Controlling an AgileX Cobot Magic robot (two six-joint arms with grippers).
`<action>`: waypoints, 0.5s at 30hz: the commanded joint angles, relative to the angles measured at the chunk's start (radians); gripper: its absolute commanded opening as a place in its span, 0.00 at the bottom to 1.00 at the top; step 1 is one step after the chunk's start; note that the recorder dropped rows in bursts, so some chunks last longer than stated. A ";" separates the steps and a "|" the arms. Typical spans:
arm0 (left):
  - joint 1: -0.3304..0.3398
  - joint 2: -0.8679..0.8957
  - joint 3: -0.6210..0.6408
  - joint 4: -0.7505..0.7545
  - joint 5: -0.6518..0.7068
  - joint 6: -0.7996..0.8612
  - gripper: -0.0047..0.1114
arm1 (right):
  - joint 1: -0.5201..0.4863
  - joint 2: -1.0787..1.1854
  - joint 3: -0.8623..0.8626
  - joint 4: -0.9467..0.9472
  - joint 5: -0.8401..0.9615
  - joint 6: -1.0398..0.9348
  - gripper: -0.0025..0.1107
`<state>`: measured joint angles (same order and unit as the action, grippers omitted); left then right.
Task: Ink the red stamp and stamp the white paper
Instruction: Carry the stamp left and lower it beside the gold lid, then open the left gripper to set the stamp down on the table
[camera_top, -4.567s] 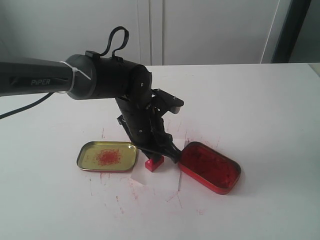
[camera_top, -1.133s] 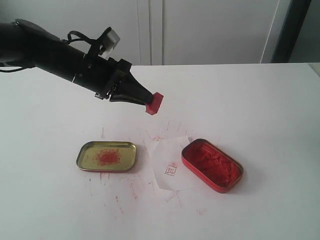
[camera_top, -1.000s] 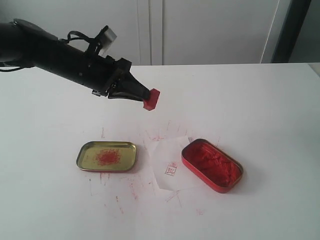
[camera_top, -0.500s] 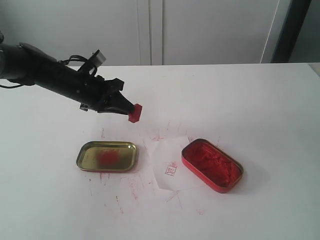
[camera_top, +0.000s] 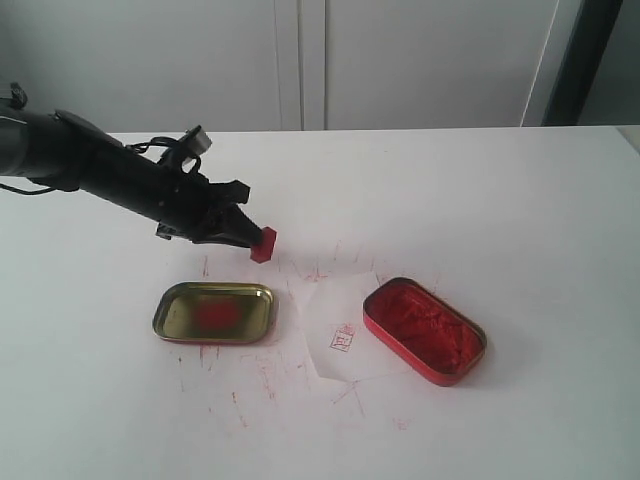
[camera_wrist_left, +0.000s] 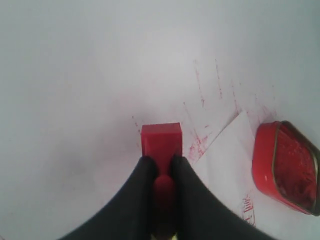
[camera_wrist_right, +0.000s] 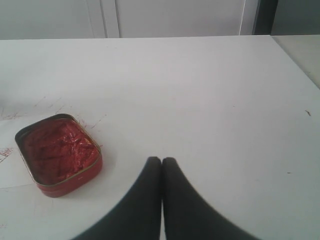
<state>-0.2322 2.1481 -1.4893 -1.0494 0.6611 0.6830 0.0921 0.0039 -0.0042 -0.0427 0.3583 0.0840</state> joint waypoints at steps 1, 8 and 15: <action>0.002 -0.003 0.004 0.068 0.023 -0.014 0.04 | -0.003 -0.004 0.004 -0.007 -0.013 -0.001 0.02; 0.002 -0.003 0.004 0.145 0.009 -0.030 0.04 | -0.003 -0.004 0.004 -0.007 -0.013 -0.001 0.02; 0.002 -0.003 0.004 0.145 -0.005 -0.056 0.06 | -0.003 -0.004 0.004 -0.007 -0.013 -0.001 0.02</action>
<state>-0.2322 2.1503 -1.4893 -0.9059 0.6548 0.6508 0.0921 0.0039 -0.0042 -0.0427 0.3583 0.0840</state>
